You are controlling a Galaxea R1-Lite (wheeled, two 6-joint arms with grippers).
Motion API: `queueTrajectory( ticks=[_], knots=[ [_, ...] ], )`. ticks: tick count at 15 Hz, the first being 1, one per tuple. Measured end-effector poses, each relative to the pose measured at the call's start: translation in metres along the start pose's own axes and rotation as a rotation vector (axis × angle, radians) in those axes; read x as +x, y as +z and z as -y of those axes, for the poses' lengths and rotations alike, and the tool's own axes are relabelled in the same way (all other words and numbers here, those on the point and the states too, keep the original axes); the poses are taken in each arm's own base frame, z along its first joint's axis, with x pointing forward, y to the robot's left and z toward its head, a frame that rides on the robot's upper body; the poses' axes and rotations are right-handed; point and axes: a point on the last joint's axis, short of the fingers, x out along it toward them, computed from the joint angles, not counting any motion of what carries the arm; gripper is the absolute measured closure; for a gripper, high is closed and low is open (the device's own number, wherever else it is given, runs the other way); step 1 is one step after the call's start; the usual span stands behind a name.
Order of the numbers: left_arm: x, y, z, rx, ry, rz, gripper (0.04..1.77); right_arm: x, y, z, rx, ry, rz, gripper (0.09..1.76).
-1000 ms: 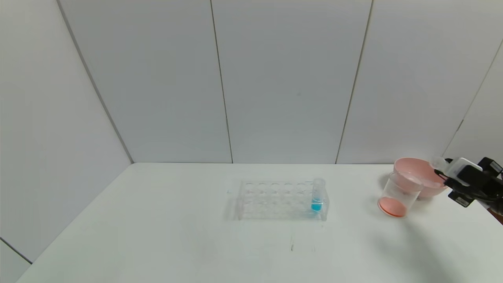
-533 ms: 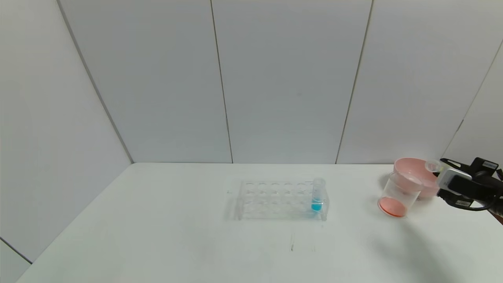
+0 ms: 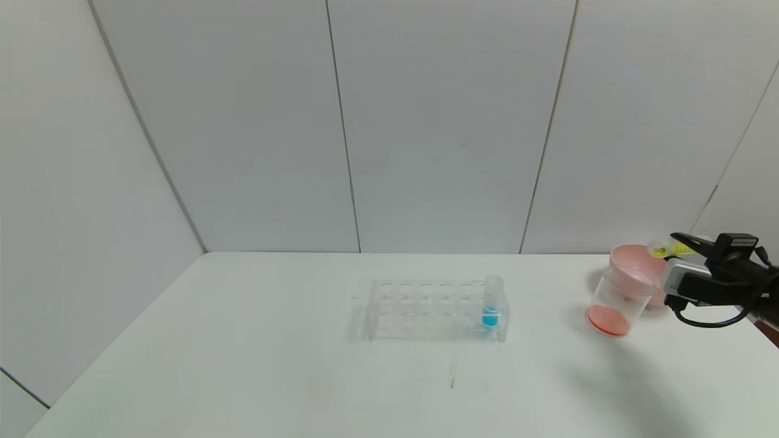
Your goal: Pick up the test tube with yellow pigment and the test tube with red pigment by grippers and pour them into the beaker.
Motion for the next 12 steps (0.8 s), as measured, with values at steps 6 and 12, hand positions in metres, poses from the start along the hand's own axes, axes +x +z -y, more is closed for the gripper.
queueTrajectory(
  ticks=[6,12],
  knots=[
    [0.0,0.0,0.0,0.0,0.0,0.0,0.05,0.0031,0.005,0.0033,-0.144,-0.014,-0.028,1.33],
    [0.0,0.0,0.0,0.0,0.0,0.0,0.05,0.0029,0.0033,0.0041,-0.141,-0.013,-0.067,1.33]
  ],
)
